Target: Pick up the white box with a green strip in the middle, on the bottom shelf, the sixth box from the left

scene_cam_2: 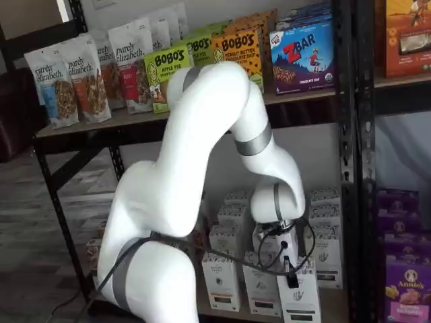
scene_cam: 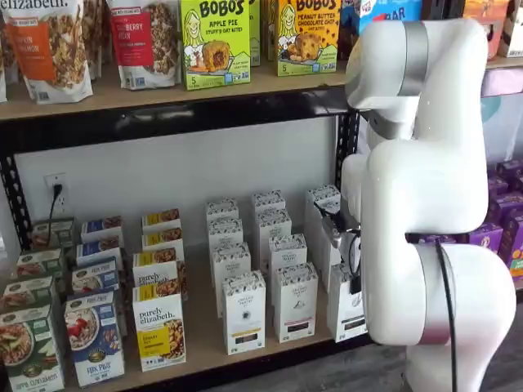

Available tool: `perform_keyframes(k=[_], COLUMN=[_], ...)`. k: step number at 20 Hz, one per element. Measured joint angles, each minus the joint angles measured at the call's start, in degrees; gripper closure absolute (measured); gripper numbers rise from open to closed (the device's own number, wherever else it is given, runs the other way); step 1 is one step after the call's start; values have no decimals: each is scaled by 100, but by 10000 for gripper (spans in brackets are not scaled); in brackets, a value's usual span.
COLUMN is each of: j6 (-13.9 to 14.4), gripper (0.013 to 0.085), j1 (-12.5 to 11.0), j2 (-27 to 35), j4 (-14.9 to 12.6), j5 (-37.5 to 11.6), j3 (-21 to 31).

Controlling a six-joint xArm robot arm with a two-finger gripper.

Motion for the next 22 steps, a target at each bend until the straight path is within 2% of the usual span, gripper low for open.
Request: perform_keyframes(k=[8,11,14,16,22], j6=[458,577,576,424,-359], gripper=[450,450,450,450,450], j1=[127,140,147,163,305], j2=[-1027,-1340,-1625,-1886,-2735], j4=[-331,-440,-431,-258,697], j5=[-75,-107,-122,-102,180], j3=[1144,1479,1768,2002,2565])
